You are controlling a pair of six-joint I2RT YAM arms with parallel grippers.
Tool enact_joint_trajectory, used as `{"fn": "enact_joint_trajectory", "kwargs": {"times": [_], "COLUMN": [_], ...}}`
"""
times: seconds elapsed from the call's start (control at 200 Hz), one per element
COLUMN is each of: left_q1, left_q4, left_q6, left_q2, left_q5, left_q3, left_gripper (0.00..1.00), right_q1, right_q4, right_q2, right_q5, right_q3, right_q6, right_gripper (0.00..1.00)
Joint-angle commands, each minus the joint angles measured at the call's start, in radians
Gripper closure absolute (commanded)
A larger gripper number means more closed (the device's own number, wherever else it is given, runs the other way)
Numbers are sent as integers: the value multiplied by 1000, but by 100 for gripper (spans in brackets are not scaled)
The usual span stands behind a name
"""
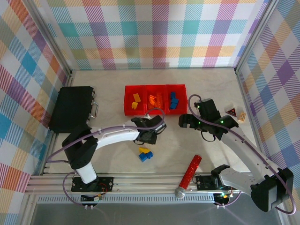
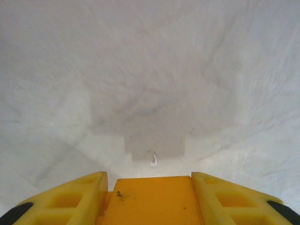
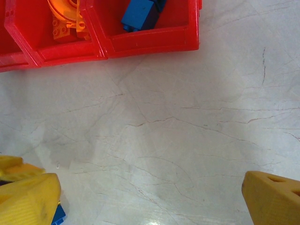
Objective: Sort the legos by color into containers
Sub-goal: Pick up the lego from the middle-left of the table, then place the lego in the container.
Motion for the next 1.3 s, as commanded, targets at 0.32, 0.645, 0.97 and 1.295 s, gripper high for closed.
{"fn": "enact_joint_trajectory", "kwargs": {"times": [0.32,0.645,0.97,1.295], "left_q1": [338,470,506,506], "left_q4": [73,93,130,164], "left_q6": [196,250,254,262], "left_q2": [-18,264,412,290], "left_q5": [-167,-128,-48,-9], "left_q3": [264,528,610,536], "left_gripper": [72,71,53,17], "right_q1": [-7,-6,-7,-7], "right_q4": [-3,-38,-96,-79], "right_q2": [4,-41,-82,-56], "right_q5": [-6,-8,-7,-13], "right_q3": [7,-6,-1,0], "right_q6": [-22,-22,-44,-53], "right_gripper": [1,1,1,1]}}
